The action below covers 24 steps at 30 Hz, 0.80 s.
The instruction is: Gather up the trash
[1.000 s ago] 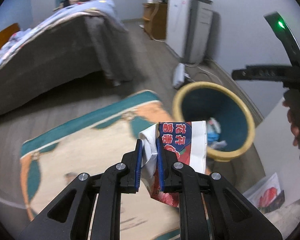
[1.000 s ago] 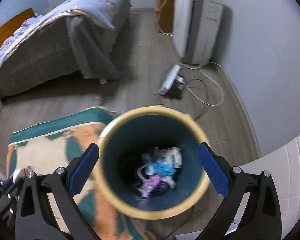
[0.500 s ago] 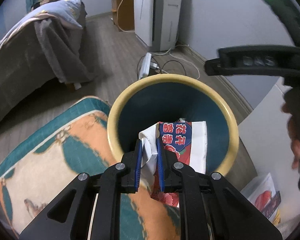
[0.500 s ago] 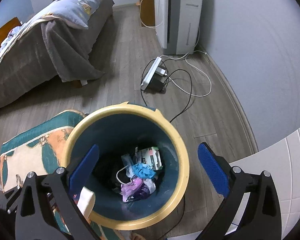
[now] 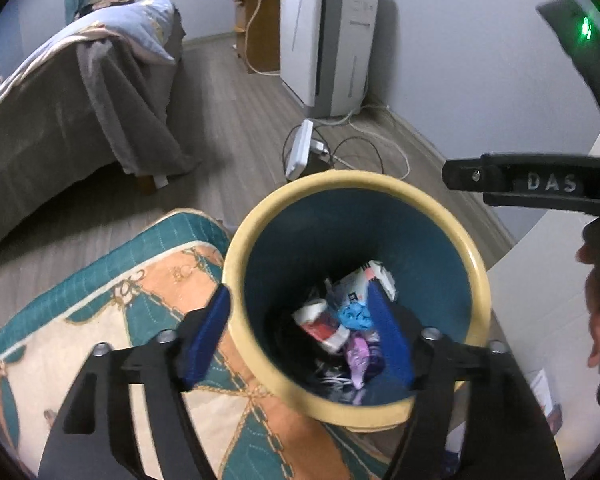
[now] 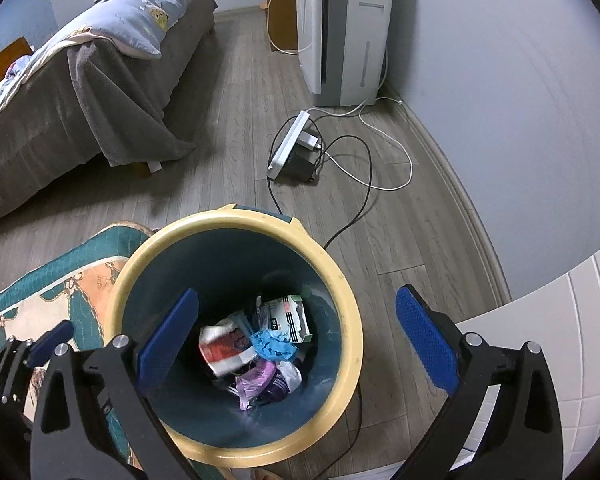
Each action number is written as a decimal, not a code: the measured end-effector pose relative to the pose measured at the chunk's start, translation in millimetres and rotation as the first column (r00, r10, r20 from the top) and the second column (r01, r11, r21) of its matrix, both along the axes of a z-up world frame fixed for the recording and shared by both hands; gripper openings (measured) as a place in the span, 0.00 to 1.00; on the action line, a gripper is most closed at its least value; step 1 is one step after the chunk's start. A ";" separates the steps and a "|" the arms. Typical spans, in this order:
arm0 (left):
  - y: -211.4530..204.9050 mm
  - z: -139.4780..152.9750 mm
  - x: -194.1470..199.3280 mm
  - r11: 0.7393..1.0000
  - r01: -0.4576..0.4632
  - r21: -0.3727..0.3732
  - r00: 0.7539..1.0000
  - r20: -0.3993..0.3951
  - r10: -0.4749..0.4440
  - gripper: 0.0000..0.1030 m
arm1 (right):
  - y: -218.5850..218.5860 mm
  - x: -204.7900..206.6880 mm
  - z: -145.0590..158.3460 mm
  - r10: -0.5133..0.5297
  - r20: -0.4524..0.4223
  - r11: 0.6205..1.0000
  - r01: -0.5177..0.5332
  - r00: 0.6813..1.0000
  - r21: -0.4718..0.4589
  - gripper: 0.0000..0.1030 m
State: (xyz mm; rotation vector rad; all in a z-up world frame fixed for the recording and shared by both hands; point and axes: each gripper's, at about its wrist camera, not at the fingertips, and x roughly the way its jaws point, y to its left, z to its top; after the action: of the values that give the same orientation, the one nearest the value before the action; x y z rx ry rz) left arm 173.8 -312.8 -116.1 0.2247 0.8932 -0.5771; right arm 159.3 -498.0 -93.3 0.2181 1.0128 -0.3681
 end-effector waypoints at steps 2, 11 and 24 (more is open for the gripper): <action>7.2 10.1 -4.7 1.000 -0.004 -0.014 1.000 0.021 0.005 0.92 | 2.0 -4.6 6.3 0.007 0.011 1.000 -0.007 1.000 -0.003 0.94; 52.2 75.3 -54.0 0.999 -0.033 -0.002 0.992 0.119 0.033 0.95 | 22.7 -57.5 57.7 0.060 0.108 0.998 -0.061 0.992 0.012 0.94; 89.9 116.7 -116.3 0.997 -0.081 0.009 0.979 0.187 0.078 0.95 | 64.5 -137.6 78.1 0.129 0.156 0.991 -0.119 0.979 -0.067 0.94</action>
State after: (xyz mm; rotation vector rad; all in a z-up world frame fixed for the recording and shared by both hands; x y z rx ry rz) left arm 57.5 -222.9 0.6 0.2527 0.7217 -0.4661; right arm 21.6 -433.5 -15.2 0.1300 0.8521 -0.2611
